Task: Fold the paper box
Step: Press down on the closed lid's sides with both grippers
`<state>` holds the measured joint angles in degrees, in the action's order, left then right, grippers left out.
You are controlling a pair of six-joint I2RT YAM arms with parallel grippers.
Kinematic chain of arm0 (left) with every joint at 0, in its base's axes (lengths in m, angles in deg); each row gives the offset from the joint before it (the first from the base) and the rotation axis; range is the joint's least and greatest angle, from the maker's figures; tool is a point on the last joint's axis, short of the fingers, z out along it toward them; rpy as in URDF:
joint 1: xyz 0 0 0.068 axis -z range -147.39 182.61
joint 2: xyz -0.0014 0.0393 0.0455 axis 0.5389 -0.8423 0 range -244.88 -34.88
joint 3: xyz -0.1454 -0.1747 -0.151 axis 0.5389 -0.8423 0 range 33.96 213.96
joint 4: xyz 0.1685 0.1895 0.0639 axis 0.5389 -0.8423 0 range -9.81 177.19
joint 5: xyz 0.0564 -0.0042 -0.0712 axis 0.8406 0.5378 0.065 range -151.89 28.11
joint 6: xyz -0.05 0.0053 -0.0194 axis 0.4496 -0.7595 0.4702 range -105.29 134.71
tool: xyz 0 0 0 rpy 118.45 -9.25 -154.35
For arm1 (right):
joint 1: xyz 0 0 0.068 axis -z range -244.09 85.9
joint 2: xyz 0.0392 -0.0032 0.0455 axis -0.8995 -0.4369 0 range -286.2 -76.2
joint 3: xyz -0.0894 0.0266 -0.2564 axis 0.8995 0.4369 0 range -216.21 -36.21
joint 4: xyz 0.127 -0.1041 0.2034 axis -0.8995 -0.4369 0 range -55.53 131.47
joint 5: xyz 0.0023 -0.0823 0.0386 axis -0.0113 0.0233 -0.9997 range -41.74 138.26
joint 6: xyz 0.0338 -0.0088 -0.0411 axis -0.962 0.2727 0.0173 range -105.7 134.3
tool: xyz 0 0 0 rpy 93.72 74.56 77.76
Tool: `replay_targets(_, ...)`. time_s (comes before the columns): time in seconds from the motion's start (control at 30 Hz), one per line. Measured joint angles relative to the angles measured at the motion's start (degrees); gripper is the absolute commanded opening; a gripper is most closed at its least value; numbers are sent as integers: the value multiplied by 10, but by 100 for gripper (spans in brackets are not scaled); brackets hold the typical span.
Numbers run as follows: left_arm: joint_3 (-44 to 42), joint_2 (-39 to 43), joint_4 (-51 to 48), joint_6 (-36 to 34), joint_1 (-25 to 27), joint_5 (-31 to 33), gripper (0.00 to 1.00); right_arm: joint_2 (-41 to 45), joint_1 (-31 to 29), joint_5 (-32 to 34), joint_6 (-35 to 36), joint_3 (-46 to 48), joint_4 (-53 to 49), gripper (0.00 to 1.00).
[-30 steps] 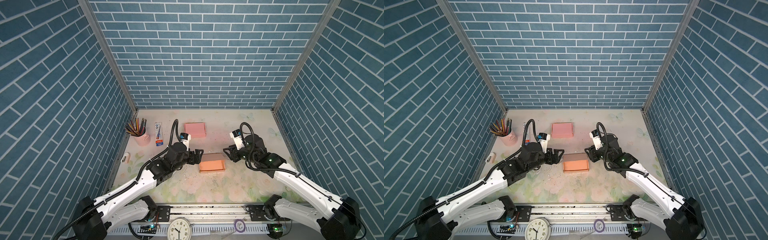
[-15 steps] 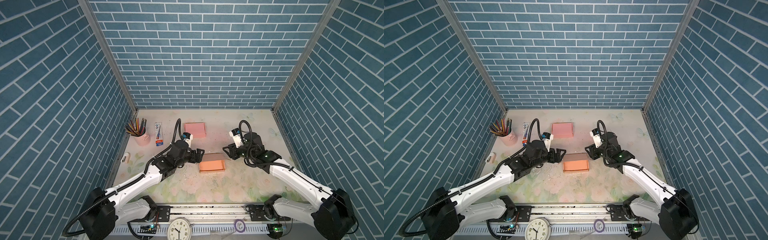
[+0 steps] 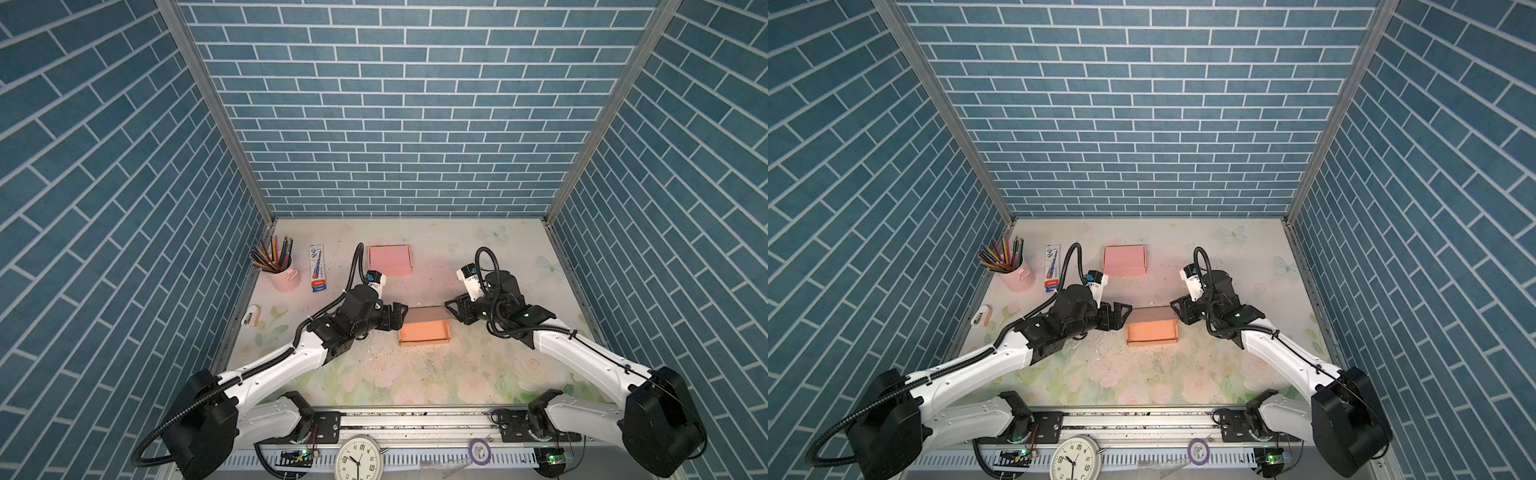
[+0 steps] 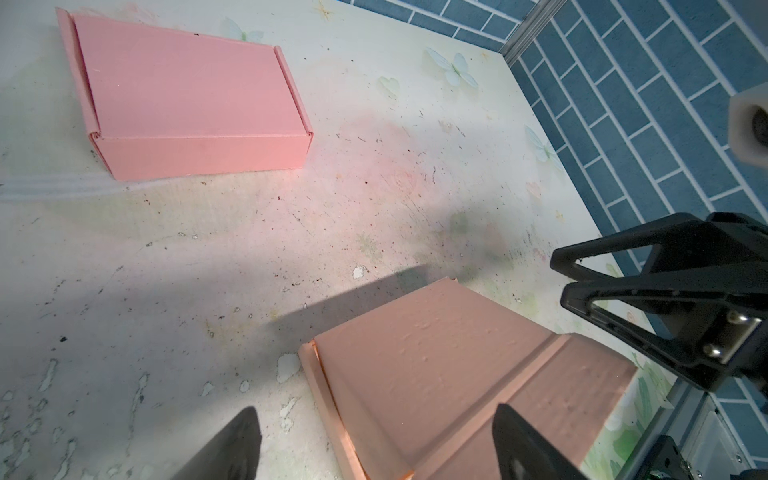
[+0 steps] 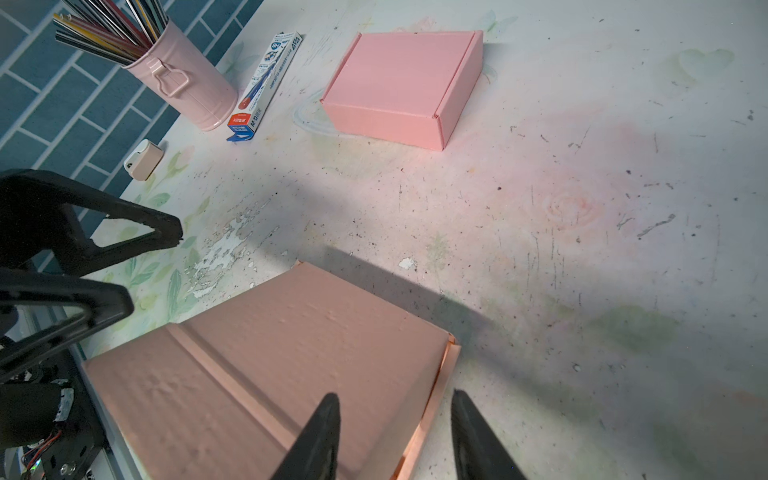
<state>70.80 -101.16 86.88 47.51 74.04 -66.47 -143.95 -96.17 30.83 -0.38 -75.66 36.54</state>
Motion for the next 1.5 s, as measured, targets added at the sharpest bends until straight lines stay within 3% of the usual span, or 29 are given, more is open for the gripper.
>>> replay_targets(1.5,-76,-26,83,28,15,-25,85,-2,0,-52,-6,78,41,42)
